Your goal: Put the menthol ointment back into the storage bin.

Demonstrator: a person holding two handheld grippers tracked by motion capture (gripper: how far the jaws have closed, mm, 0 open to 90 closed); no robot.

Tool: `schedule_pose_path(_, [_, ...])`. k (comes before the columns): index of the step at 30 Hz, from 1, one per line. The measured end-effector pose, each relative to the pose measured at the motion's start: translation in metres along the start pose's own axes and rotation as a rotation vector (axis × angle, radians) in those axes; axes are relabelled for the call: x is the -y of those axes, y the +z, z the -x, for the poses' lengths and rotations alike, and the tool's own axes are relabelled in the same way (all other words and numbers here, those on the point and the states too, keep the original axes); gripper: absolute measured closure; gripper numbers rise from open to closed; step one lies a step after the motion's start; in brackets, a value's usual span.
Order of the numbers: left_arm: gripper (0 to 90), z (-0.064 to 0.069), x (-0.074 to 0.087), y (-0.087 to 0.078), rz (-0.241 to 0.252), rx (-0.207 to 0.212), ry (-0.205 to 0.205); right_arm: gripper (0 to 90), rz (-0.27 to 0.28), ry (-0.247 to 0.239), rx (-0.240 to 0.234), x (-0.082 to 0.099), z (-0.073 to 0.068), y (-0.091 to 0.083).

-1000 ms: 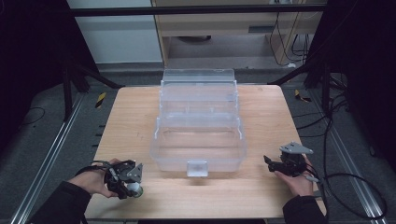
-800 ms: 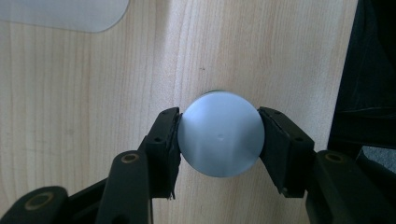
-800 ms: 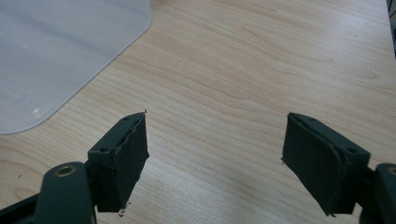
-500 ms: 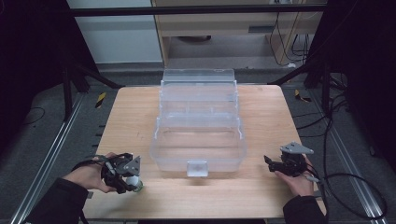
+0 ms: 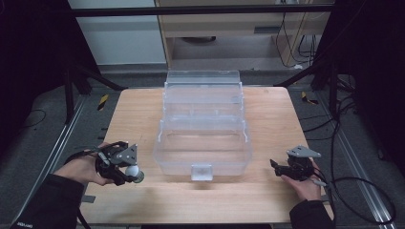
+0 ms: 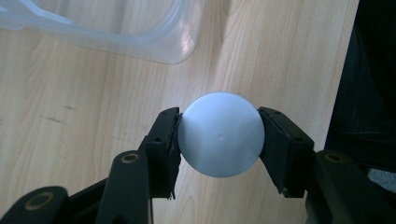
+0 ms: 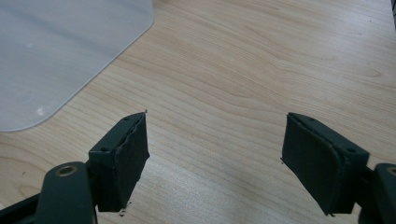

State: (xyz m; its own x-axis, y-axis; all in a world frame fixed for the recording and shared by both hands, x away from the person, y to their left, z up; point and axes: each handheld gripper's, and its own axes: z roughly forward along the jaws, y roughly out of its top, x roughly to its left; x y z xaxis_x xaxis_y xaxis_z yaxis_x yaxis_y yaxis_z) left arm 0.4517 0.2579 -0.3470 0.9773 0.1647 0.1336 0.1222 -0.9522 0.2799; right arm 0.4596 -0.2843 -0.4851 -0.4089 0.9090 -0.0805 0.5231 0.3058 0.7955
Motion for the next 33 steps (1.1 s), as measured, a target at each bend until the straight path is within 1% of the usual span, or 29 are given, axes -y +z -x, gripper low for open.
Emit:
schedule_pose_path(5, [50.2, -0.005, -0.002, -0.009, 0.01, -0.008, -0.006, 22.7, -0.002, 0.012, -0.004, 0.0, 0.0, -0.001])
schedule_pose_path(9, [50.2, -0.009, -0.006, -0.017, 0.02, -0.024, -0.005, 22.6, -0.002, -0.001, -0.003, 0.0, 0.0, 0.0])
schedule_pose_path(12, [50.2, -0.013, -0.009, -0.021, 0.026, -0.028, -0.008, 22.6, -0.011, 0.008, -0.005, 0.0, -0.001, 0.0])
schedule_pose_path(17, [50.2, -0.021, -0.014, -0.029, 0.032, -0.035, -0.017, 22.7, -0.003, 0.0, -0.007, 0.0, 0.0, 0.0])
schedule_pose_path(19, [50.2, -0.023, -0.016, -0.031, 0.03, -0.036, -0.022, 22.6, -0.006, 0.009, -0.009, 0.0, 0.0, -0.001])
schedule_pose_path(20, [50.2, -0.025, -0.017, -0.032, 0.028, -0.037, -0.021, 22.7, -0.004, 0.0, -0.008, 0.0, 0.0, 0.0])
schedule_pose_path(22, [50.2, -0.027, -0.019, -0.033, 0.024, -0.035, -0.022, 22.7, -0.011, 0.006, -0.008, 0.0, -0.001, 0.0])
schedule_pose_path(26, [50.2, -0.031, -0.023, -0.036, 0.017, -0.035, -0.025, 22.7, -0.014, 0.002, -0.013, 0.001, -0.001, 0.001])
schedule_pose_path(28, [50.2, -0.033, -0.026, -0.038, 0.023, -0.036, -0.031, 22.8, -0.013, 0.002, -0.013, 0.001, -0.001, 0.001])
schedule_pose_path(29, [50.2, -0.035, -0.027, -0.039, 0.026, -0.042, -0.02, 22.7, -0.013, 0.003, -0.014, 0.001, -0.001, 0.001])
schedule_pose_path(33, [50.3, -0.041, -0.034, -0.043, 0.032, -0.048, -0.023, 22.7, -0.014, 0.003, -0.016, 0.001, -0.001, 0.001])
